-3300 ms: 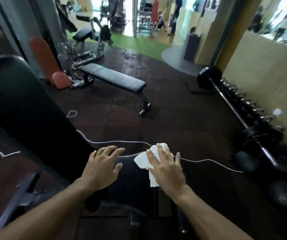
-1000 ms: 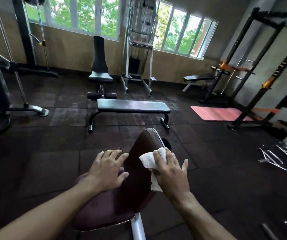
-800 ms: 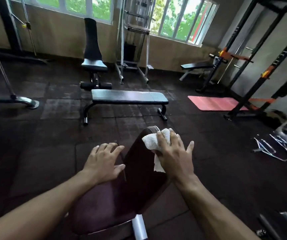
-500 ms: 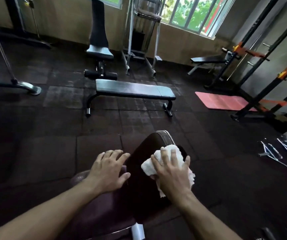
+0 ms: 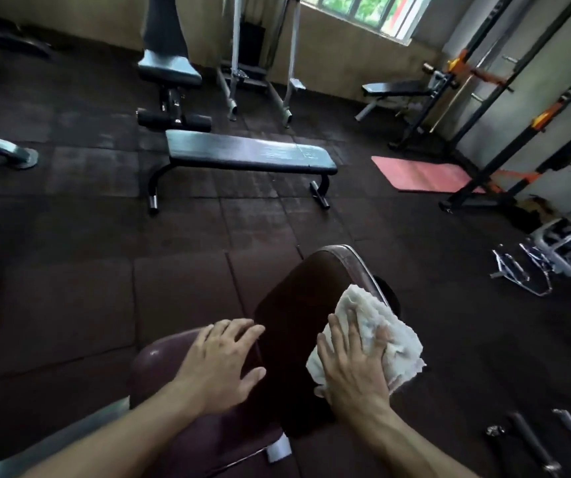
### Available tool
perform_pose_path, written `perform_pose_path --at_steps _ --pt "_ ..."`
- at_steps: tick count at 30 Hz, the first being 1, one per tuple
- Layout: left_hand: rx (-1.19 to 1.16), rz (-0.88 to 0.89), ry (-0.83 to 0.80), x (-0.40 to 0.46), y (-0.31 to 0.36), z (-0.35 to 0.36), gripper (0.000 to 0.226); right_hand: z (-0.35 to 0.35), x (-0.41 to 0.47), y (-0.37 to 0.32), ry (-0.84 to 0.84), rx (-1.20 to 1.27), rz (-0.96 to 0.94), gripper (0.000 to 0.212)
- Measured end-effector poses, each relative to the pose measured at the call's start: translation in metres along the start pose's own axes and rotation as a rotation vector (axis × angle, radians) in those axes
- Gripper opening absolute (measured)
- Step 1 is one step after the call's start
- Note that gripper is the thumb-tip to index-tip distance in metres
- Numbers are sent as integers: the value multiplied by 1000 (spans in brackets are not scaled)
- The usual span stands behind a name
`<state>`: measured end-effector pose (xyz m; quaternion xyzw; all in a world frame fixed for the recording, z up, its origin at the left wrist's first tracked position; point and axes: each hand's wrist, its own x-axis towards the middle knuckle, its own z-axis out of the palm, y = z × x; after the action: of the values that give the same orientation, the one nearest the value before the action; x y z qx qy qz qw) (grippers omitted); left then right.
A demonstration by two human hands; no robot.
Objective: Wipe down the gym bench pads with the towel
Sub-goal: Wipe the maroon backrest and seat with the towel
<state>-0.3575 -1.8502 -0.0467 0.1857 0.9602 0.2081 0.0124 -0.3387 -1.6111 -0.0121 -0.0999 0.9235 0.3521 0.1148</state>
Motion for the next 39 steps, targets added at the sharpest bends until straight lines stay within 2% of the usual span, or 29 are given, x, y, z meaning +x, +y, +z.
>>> perform_pose_path --at_steps 4,8,11,13,16,21,26,32,36,39 --pt "-32 64 -54 -7 -19 20 77 -9 -5 -17 49 21 98 73" --pt "-52 59 -97 -22 -32 44 74 8 -8 -2 111 -48 107 75" --pt "-46 66 -29 -17 -27 62 71 21 4 4 214 -33 103 69" --pt "-92 72 31 -6 -23 77 78 26 15 0 273 -60 91 70" --pt "-140 98 -12 14 -15 113 92 38 17 -5 404 -88 111 66" --pt "-154 241 -8 43 -13 191 105 65 -1 -18 600 -122 263 57" --pt "8 425 106 46 -23 245 107 70 10 -37 630 -166 470 59" --pt "90 484 277 61 -41 260 105 94 21 -64 703 -171 579 73" --pt "138 467 228 63 -38 253 106 96 19 -67 689 -172 559 77" --pt "117 472 250 64 -35 249 105 84 26 -65 645 -183 596 77"
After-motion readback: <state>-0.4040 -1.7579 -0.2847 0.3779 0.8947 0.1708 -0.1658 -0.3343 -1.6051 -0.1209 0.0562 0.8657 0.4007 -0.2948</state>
